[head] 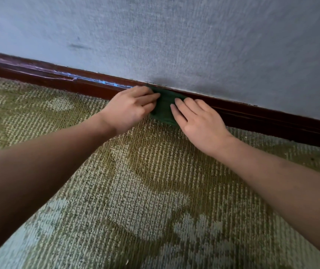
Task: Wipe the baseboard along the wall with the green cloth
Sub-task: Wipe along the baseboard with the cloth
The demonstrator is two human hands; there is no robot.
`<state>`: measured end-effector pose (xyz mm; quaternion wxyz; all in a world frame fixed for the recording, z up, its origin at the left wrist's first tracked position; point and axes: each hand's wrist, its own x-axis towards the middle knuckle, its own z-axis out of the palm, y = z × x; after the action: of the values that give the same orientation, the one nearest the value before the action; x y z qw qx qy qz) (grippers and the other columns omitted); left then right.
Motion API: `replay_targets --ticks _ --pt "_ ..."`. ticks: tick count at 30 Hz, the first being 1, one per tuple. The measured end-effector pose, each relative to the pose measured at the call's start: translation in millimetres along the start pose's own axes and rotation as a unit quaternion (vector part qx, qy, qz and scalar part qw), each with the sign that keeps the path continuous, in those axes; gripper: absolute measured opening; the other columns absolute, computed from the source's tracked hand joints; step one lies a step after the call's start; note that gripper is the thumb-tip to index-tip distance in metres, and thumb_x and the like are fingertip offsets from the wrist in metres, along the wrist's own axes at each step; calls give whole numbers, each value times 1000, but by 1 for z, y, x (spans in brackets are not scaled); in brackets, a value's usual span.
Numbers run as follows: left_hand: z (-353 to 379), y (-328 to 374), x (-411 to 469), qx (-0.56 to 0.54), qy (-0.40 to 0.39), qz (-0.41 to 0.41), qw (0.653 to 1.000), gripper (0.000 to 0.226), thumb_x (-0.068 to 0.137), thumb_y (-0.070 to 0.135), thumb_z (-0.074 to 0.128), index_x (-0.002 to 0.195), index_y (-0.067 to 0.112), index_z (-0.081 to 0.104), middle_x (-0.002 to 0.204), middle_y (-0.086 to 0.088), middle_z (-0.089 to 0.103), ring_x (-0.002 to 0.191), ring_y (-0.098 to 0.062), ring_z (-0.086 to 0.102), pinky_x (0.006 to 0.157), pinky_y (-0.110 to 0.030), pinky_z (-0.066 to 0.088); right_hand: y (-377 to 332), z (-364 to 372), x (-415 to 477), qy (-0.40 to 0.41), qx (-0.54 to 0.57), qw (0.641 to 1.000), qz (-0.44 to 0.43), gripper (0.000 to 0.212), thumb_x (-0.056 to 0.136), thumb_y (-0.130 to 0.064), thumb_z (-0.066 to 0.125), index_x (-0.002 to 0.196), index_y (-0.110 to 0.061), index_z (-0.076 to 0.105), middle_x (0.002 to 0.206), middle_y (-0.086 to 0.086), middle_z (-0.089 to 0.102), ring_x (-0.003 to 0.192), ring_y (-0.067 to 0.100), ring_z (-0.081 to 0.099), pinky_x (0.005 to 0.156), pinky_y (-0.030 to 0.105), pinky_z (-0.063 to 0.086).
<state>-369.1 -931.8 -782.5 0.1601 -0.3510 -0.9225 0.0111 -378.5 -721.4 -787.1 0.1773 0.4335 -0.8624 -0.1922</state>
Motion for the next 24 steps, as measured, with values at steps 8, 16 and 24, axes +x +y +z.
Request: replay_targets --ticks 8,16,24 --pt "-1 1 11 11 -17 -13 1000 16 67 -7 73 83 -9 70 100 -23 68 91 -33 66 78 -43 55 9 -4 6 -60 -16 998 -7 43 87 -14 50 130 -8 51 128 5 56 114 17 53 96 28 41" --pt "1 3 10 -15 -11 -31 999 19 62 -13 74 81 -10 70 94 -23 69 84 -33 67 72 -44 57 11 -10 10 -101 -16 994 -30 47 92 -9 36 139 -3 34 140 10 42 125 20 41 102 31 33" --pt "3 6 11 -44 -3 -73 996 17 63 -15 69 79 -10 70 91 -23 70 80 -35 67 66 -45 57 10 -12 16 -133 38 990 -35 48 94 -6 34 140 1 24 144 15 32 128 26 29 104 35 24"
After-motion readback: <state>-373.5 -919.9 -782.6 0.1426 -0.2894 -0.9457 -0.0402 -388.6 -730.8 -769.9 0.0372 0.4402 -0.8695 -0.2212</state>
